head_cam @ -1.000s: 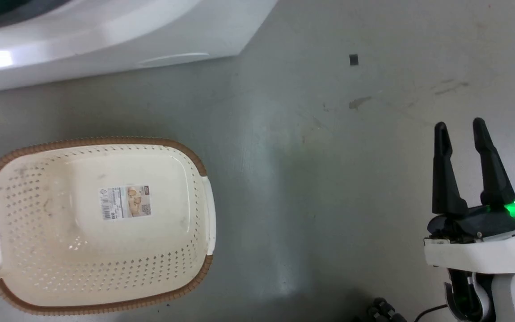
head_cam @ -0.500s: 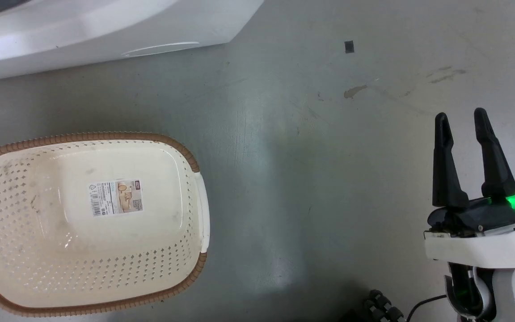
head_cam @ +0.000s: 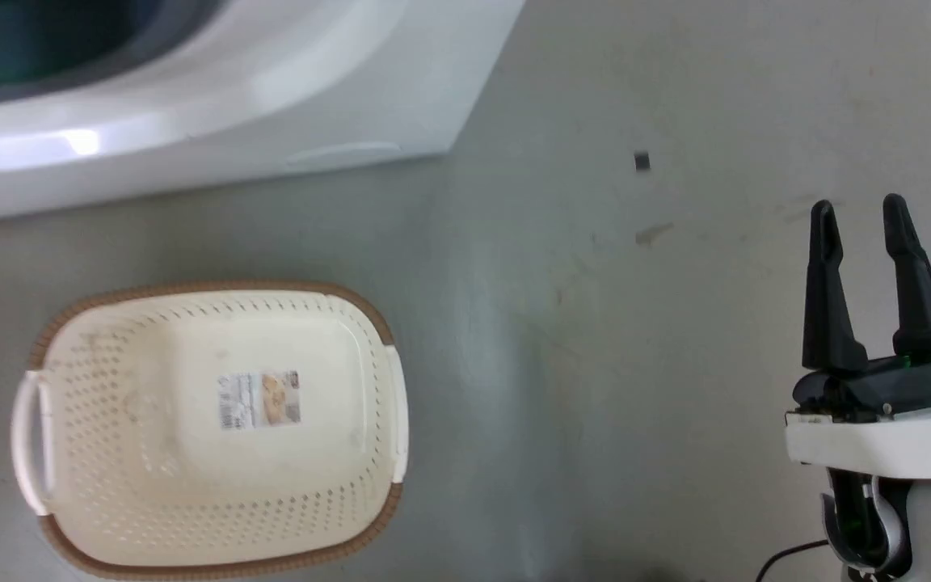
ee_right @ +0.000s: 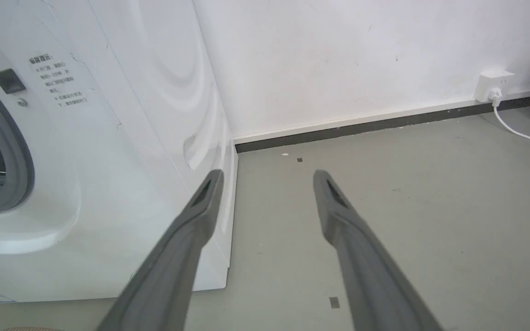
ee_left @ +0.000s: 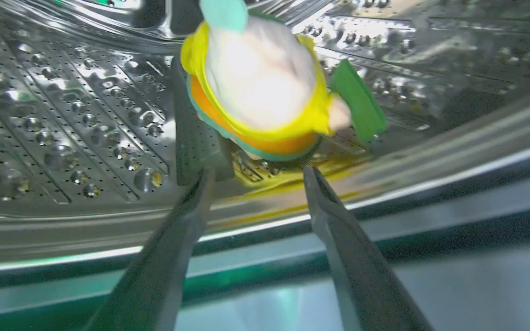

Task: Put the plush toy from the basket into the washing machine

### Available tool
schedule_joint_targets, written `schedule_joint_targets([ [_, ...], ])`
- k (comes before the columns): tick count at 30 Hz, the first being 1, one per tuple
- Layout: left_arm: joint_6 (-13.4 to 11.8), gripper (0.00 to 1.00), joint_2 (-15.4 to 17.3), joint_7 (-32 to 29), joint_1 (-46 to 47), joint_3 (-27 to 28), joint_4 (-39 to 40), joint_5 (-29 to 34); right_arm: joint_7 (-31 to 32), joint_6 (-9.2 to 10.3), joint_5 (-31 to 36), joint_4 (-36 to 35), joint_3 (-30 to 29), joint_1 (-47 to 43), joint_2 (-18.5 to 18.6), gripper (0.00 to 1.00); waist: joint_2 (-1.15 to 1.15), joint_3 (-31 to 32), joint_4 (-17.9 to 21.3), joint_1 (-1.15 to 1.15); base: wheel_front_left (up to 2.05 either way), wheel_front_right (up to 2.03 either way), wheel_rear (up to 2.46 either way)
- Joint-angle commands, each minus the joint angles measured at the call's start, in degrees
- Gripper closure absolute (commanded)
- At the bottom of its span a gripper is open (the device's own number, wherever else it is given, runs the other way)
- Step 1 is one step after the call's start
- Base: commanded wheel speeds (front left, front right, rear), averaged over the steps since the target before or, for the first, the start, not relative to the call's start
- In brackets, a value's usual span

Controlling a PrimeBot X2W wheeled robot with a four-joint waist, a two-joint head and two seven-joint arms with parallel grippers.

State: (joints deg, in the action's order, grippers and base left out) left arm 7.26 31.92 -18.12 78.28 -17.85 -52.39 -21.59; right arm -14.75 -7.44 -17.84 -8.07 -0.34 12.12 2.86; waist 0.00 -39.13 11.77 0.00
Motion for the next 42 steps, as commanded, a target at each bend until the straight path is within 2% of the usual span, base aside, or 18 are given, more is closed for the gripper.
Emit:
schedule_joint_targets([
  [1, 0.2, 0.00, -0.7, 2.0, -2.5, -0.4, -0.2, -0.9, -0.2, -0.05, 0.8, 0.2, -0.4, -0.6, 0.0, 0.00, 0.00, 5.2, -2.1, 0.00, 0.00, 0.00, 0.00],
  [7, 0.2, 0.00, -4.1, 8.7, -13.4, -4.1, 1.8, -3.4, -0.2, -0.05, 2.9, 1.5, -1.6, -3.6, 0.0, 0.00, 0.00, 15.1, -5.5, 0.00, 0.00, 0.00, 0.00],
  [13, 0.1, 0.00, -6.9, 17.3, -24.1, -5.7, 7.5, -4.8, -0.2, -0.05, 4.8, 2.5, -1.9, -6.8, 0.0, 0.00, 0.00, 23.1, -9.2, 0.00, 0.00, 0.00, 0.00],
  [23, -4.9, 0.00, -11.5, 29.9, -45.2, -2.2, 24.5, -10.2, -0.3, -0.05, 6.3, 3.4, -1.4, -11.5, 0.0, 0.00, 0.00, 32.2, -13.3, 0.00, 0.00, 0.00, 0.00],
  [32, -11.7, 0.00, -13.2, 32.4, -66.0, -0.6, 39.2, -11.1, -0.3, -0.05, 6.7, 3.6, -1.3, -15.2, 0.0, 0.00, 0.00, 36.3, -14.6, 0.00, 0.00, 0.00, 0.00],
  [38, -14.3, 0.00, -14.8, 32.9, -74.1, -0.9, 42.2, -9.3, -0.3, -0.05, 7.3, 4.3, 0.1, -17.6, 0.0, 0.00, 0.00, 37.9, -15.0, 0.00, 0.00, 0.00, 0.00],
  [42, -15.2, 0.00, -16.0, 33.1, -77.3, -1.4, 42.3, -7.3, -0.3, -0.05, 7.4, 4.7, 0.3, -18.8, 0.0, 0.00, 0.00, 38.7, -15.1, 0.00, 0.00, 0.00, 0.00],
])
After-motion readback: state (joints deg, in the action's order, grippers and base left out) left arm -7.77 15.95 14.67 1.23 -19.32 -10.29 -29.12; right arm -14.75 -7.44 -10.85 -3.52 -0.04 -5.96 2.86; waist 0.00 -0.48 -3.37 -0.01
